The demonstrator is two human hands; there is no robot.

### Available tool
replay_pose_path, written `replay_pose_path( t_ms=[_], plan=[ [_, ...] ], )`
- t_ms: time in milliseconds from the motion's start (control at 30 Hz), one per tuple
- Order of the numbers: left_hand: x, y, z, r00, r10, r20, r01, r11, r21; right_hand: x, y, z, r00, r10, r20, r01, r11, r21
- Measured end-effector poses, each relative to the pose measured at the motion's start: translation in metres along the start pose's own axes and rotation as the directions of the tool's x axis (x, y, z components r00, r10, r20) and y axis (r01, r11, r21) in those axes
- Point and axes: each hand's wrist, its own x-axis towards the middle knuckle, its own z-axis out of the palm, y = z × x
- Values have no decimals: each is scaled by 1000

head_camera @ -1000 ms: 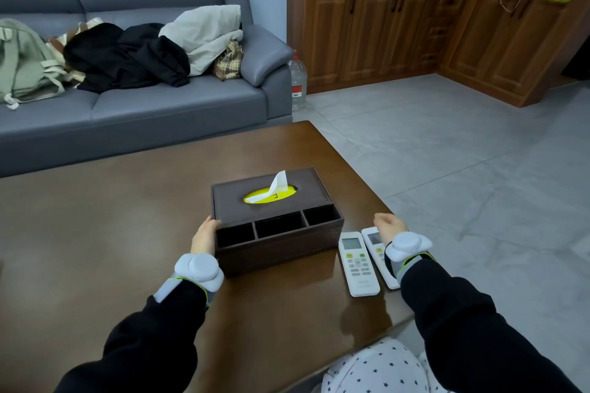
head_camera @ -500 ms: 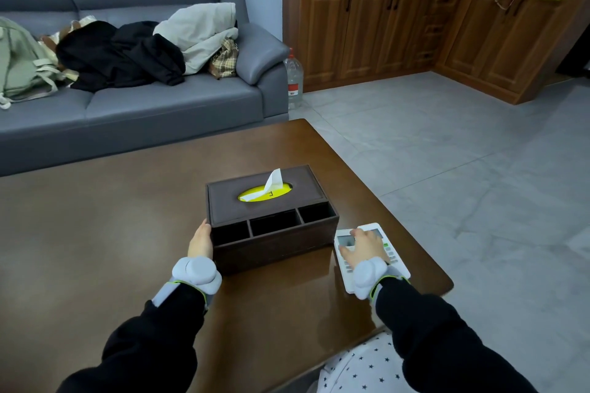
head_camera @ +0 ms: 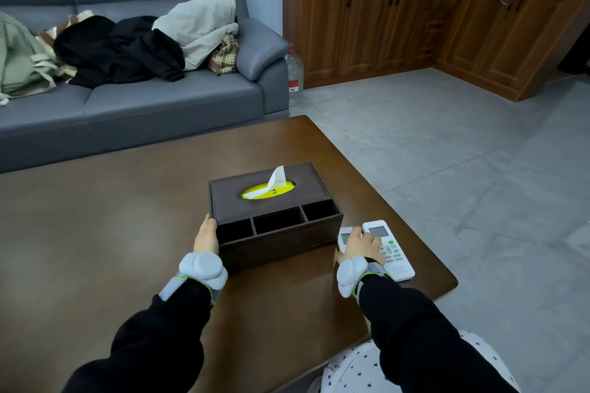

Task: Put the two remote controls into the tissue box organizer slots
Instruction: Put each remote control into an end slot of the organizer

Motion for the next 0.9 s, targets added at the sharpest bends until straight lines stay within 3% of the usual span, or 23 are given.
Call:
replay_pose_path(
  t_ms=[133, 233, 333, 467, 567, 667, 767, 900],
  plan=[
    [0, 0, -3, 1000, -6, 17, 7, 999, -38, 3, -2, -7, 997, 75, 12, -76, 995, 65],
    [-1, 2, -1, 999, -27, 21, 28, 997, -67, 6, 0, -26, 986, 160, -51, -144, 962, 231],
    [-2, 8, 1, 999, -37, 28, 37, 999, -3, 6, 0, -60, 974, 150, -167, -77, 921, 381],
    [-5, 15, 2, 999, -34, 22, 33, 998, 50, -10, -32, -104, 954, -14, -299, 176, 833, 524],
    [-11, 16, 1, 999, -27, 24, 26, 999, 23, -31, -71, -114, 935, -173, -309, 331, 737, 590],
    [-15, 19, -2, 999, -38, 28, 39, 999, -36, -51, -110, -107, 919, -295, -262, 393, 644, 656],
    [-15, 23, -5, 996, -70, 62, 78, 985, -152, -66, -139, -93, 888, -383, -254, 451, 619, 643],
    [-13, 28, -10, 994, -87, 61, 101, 959, -265, -79, -164, -72, 877, -386, -285, 475, 611, 633]
  ],
)
